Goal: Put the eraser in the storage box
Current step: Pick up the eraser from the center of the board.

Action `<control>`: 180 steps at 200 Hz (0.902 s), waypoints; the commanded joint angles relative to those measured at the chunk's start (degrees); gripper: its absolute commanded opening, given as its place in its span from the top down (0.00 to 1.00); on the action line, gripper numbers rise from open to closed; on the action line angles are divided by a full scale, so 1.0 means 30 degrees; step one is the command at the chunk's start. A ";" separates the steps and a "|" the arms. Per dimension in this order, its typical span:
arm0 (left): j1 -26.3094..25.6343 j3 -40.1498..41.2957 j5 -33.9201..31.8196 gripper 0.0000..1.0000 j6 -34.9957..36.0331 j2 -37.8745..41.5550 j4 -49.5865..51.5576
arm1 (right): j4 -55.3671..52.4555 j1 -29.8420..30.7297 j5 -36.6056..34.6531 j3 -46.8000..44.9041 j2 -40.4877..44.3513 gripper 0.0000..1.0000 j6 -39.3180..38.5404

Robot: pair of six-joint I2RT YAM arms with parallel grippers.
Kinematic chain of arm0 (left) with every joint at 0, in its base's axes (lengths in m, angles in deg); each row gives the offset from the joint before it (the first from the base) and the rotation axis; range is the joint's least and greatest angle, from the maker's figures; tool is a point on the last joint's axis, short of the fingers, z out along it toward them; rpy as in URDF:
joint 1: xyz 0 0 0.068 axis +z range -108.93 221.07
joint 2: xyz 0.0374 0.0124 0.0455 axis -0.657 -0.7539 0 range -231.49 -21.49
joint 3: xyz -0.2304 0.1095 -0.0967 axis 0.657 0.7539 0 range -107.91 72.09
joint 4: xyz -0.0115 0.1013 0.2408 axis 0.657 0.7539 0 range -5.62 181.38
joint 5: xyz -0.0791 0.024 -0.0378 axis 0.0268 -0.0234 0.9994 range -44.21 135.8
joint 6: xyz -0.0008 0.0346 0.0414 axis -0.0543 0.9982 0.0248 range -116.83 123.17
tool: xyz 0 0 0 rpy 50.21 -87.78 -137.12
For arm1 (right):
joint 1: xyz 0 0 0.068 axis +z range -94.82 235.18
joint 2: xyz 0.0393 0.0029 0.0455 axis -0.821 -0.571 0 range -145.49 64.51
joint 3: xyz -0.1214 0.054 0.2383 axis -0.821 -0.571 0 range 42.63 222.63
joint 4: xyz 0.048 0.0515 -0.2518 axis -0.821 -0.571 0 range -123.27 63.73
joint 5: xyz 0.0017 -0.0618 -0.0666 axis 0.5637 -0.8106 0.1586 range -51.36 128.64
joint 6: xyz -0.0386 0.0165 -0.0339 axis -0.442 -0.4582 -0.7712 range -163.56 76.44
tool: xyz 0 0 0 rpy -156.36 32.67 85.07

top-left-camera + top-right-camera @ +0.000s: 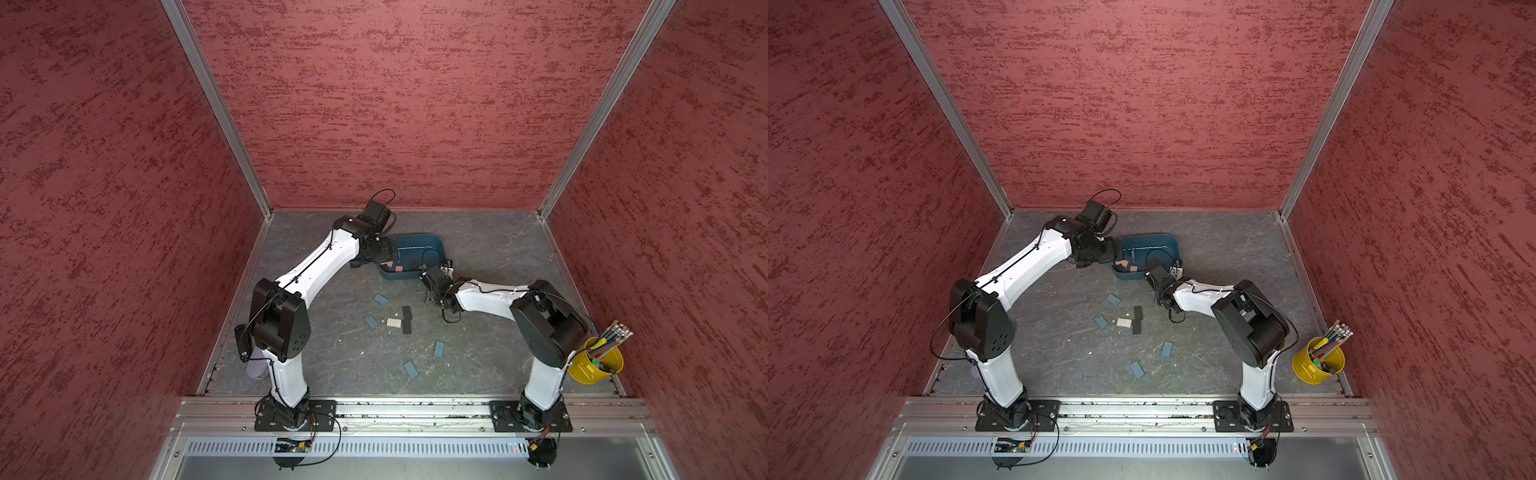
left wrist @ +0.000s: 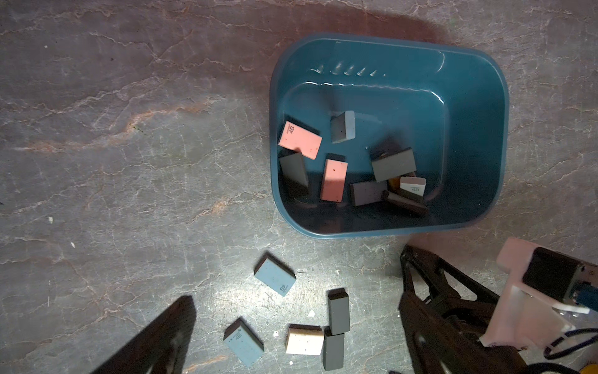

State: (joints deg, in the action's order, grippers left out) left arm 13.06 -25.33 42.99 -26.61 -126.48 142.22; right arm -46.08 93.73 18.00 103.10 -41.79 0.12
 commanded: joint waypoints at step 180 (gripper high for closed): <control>0.0254 0.0184 0.0377 0.00 -0.0034 0.0237 -0.0194 | -0.1234 0.0218 -0.0474 0.0616 0.0302 0.58 0.0631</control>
State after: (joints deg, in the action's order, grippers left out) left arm 13.37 -25.29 44.04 -26.61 -126.48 142.22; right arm -47.59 93.95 17.26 104.11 -42.08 1.87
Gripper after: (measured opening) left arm 0.997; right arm 0.421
